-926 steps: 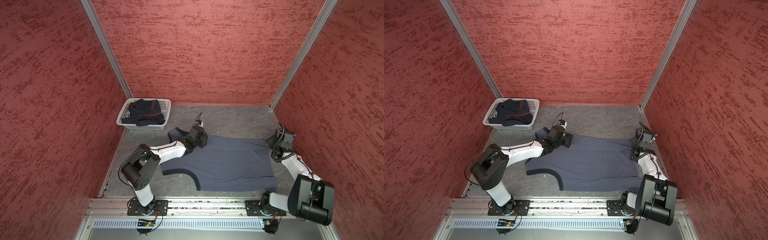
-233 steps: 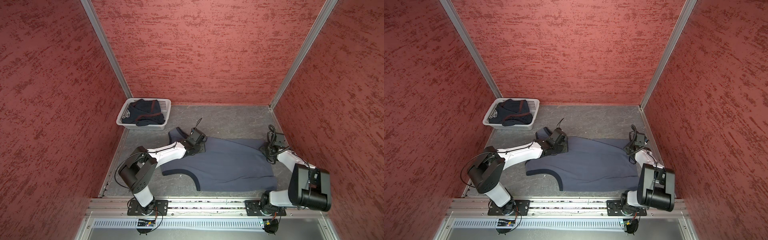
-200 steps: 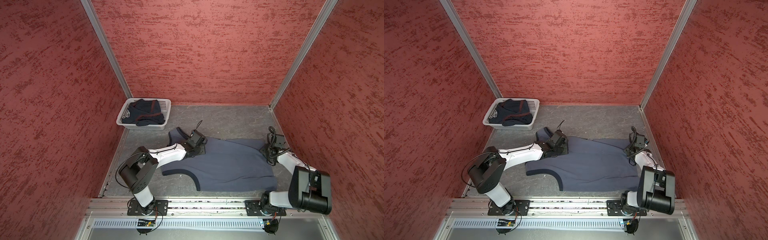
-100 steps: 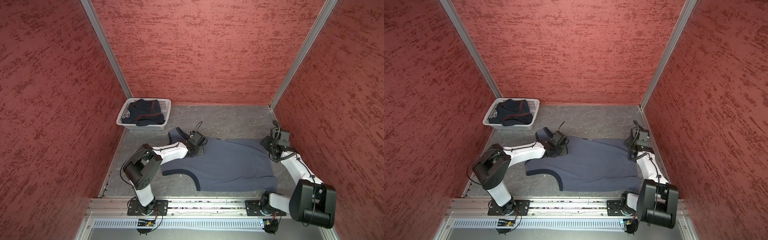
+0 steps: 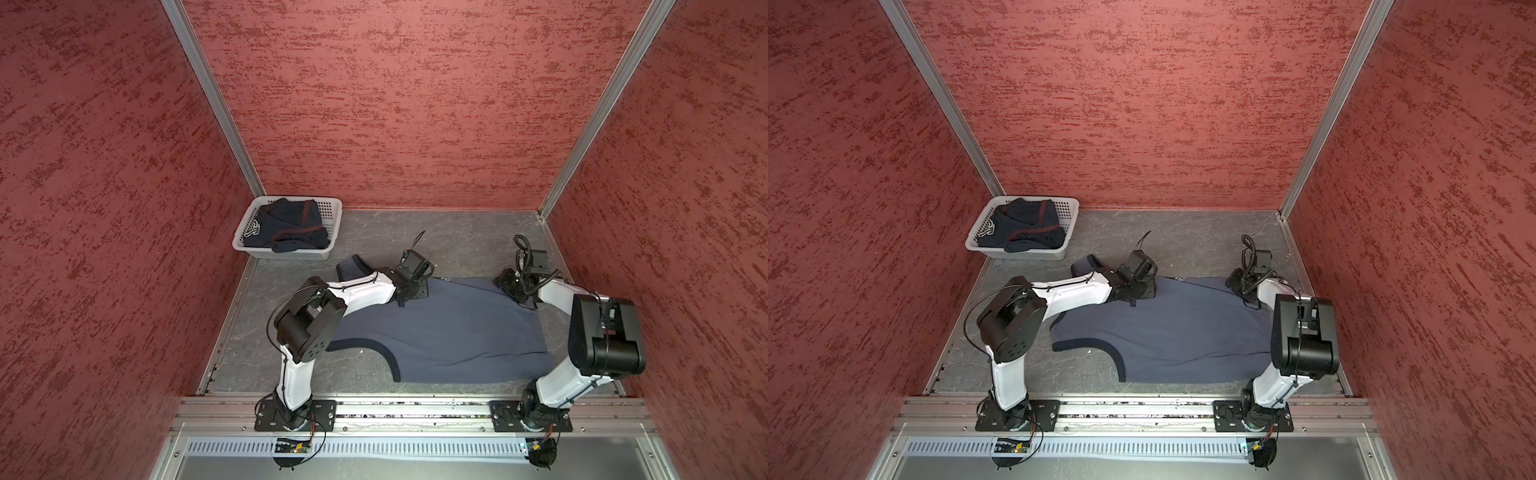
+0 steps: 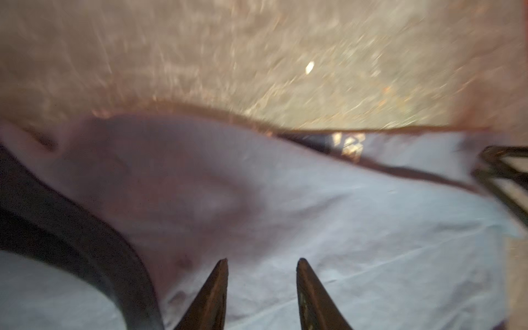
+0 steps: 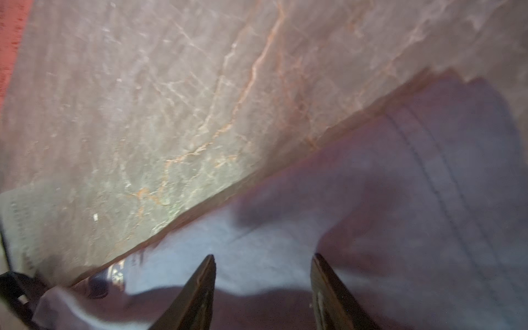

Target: Fold and stack the tank tops

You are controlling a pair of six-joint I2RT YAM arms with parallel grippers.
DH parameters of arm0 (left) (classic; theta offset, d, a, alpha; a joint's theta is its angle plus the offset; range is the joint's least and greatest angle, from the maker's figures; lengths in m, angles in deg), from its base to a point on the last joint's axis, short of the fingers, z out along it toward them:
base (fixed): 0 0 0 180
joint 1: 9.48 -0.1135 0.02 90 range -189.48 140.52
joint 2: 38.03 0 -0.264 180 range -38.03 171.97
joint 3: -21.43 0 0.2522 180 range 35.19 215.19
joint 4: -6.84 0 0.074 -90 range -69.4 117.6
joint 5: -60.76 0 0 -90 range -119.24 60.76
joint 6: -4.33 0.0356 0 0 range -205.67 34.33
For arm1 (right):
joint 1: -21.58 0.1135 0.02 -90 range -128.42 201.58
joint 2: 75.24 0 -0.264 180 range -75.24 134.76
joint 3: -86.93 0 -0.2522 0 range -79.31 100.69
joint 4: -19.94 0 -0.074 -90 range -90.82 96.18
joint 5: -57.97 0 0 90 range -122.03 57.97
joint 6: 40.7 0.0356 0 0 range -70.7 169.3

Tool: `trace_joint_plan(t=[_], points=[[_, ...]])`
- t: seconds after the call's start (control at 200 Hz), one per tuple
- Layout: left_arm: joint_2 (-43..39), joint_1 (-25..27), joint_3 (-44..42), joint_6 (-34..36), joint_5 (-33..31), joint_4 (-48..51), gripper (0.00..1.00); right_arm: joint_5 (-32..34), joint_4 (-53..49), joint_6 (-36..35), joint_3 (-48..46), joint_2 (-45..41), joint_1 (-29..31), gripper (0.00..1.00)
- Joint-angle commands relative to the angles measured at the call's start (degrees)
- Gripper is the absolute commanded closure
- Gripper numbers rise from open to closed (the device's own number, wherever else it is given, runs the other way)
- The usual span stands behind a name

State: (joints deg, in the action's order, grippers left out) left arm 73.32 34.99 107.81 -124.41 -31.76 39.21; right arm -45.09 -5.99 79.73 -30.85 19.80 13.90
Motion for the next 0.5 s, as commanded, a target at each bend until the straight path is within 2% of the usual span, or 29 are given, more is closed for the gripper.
trace_joint_plan(t=[0.0, 0.12, 0.311, 0.491], points=[[-0.72, -0.51, -3.20, 0.11, 0.71, 0.06, 0.59, 5.61, 0.39, 1.45, 0.89, 1.41, -1.13, 0.46], [-3.17, -0.91, -9.43, -0.74, -0.43, -0.33, 0.59, 9.67, -0.88, 2.76, 0.73, 2.26, -2.96, 0.46], [-8.09, -0.80, -18.21, -1.86, -1.09, -2.60, 0.59, 10.33, -0.67, 3.38, 1.50, 3.92, -4.22, 0.45], [-13.01, -0.66, -18.02, -0.73, -0.68, -2.16, 0.58, 9.81, -0.36, 3.51, 3.60, 5.40, -4.18, 0.45]])
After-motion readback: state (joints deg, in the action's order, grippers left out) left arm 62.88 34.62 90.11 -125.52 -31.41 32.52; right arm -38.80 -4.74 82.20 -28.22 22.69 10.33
